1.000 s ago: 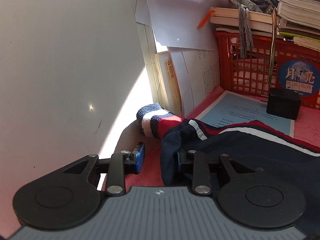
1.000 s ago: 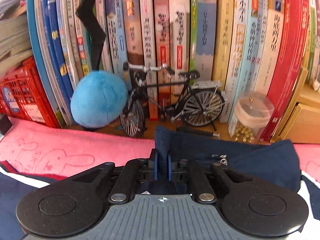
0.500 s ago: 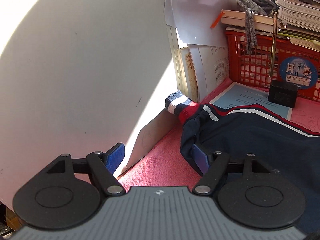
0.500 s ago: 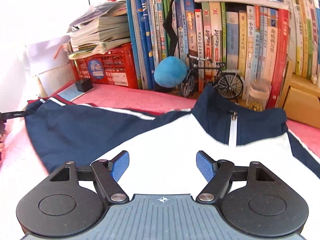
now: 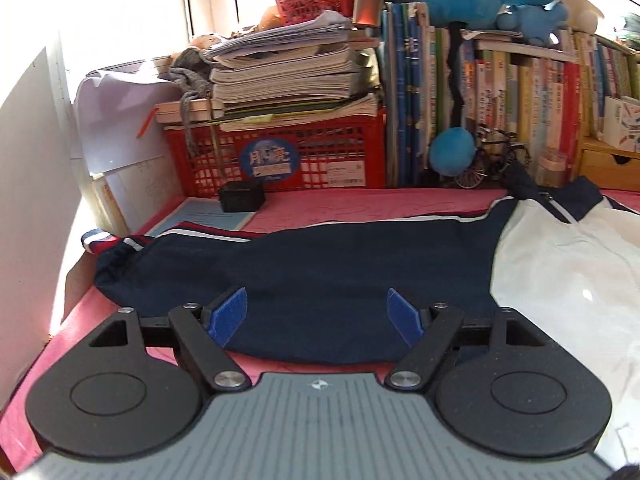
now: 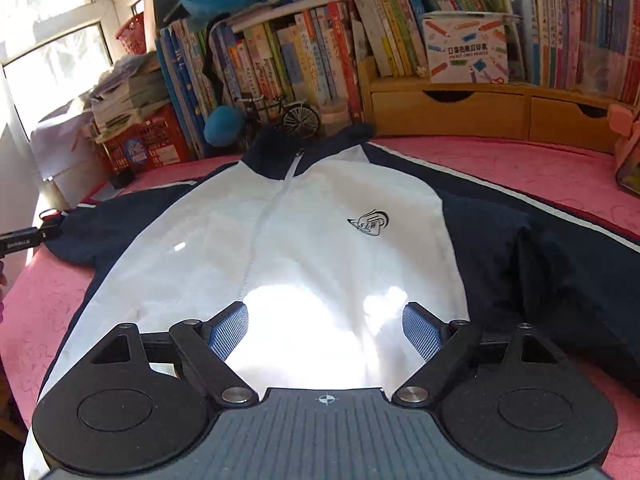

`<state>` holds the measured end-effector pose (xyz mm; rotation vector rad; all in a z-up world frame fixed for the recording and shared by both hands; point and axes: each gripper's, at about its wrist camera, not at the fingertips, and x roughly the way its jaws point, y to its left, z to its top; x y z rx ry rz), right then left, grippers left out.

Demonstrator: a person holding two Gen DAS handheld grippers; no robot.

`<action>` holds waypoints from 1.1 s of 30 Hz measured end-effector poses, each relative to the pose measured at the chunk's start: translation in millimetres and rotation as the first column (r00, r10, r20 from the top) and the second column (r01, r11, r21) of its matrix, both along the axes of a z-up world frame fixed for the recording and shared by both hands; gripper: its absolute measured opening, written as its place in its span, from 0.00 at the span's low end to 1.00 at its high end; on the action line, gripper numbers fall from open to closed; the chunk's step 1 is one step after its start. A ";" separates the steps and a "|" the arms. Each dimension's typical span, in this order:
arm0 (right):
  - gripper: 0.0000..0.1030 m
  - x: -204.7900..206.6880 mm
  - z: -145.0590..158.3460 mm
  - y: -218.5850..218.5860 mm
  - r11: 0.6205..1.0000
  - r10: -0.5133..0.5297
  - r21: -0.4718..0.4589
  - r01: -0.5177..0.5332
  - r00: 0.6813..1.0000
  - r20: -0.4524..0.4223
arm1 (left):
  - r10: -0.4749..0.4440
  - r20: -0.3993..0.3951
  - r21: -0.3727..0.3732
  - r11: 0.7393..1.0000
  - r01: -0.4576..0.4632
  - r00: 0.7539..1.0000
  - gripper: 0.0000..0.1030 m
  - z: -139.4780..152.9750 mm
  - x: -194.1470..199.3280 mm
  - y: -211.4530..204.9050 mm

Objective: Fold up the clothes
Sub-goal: 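Reach the right gripper to the other striped cuff and grasp it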

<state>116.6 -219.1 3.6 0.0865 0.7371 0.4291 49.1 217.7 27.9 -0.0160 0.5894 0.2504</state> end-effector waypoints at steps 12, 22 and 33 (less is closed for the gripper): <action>0.85 -63.1 -28.5 -307.1 0.656 -0.736 0.164 0.737 0.672 -0.079 | -0.284 -0.122 -0.016 0.959 0.284 0.951 0.84 -31.9 -56.5 -136.8; 0.72 -11.4 -55.5 -368.5 0.608 -0.770 0.155 0.779 0.625 -0.124 | -0.212 -0.215 0.035 0.974 0.224 0.953 0.84 -40.0 -47.4 -160.1; 0.33 25.5 -33.0 -397.7 0.585 -0.810 0.094 0.806 0.586 0.022 | -0.181 -0.271 0.072 0.976 0.207 0.946 0.84 -41.2 -41.1 -171.8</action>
